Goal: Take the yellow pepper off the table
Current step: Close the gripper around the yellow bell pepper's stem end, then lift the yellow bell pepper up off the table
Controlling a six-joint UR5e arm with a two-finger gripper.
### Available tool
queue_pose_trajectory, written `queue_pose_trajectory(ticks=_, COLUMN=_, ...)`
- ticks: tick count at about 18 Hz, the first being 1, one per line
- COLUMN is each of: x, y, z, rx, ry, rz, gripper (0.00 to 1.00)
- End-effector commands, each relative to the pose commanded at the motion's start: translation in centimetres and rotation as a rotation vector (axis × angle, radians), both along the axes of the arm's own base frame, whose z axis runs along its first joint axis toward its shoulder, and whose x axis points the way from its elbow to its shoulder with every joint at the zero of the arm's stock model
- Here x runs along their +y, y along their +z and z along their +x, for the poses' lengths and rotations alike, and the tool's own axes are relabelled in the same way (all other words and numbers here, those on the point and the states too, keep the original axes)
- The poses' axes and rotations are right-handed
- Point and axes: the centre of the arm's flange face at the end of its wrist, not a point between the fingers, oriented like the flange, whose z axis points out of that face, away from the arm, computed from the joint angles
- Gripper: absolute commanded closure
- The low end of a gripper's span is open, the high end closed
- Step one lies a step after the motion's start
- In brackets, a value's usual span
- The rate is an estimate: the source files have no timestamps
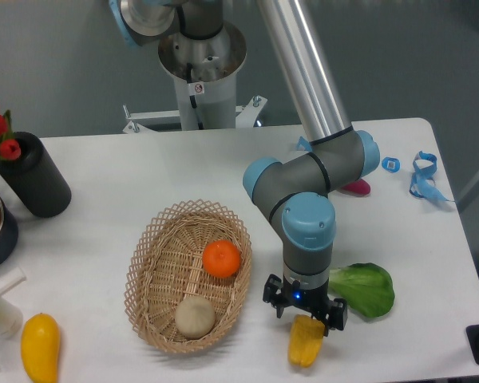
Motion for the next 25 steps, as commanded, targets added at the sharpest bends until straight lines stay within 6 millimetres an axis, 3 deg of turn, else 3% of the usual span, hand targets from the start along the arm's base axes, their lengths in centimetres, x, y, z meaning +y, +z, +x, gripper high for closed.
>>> queue_pose_trajectory(ticks=4, x=0.1, y=-0.5, z=-0.3, rx=-0.001, ry=0.001, rz=-0.007, gripper=0.0)
queue_pose_trajectory(ticks=5, x=0.0, y=-0.5, z=-0.3, rx=0.001, ry=0.0, rz=-0.008, gripper=0.05)
queue_pose_trajectory(ticks=7, x=0.0, y=-0.6, z=-0.3, rx=-0.001, ry=0.002, rz=-0.009, gripper=0.27)
queue_pose_trajectory(ticks=11, x=0.0, y=-0.3, z=-0.3, rx=0.002, ry=0.005, rz=-0.005, gripper=0.58)
queue_pose_trajectory(ticks=14, x=-0.1, y=0.5, z=-0.4, rx=0.01, ry=0.006, rz=0.001, gripper=0.65)
queue_pose_trajectory(ticks=20, x=-0.4, y=7.0, z=0.1, rx=0.071, ry=0.033, rz=0.072, gripper=0.72)
queue_pose_trajectory(ticks=25, x=1.3, y=14.8, z=2.0, rx=0.102, ry=0.122, rz=0.213, gripper=0.72)
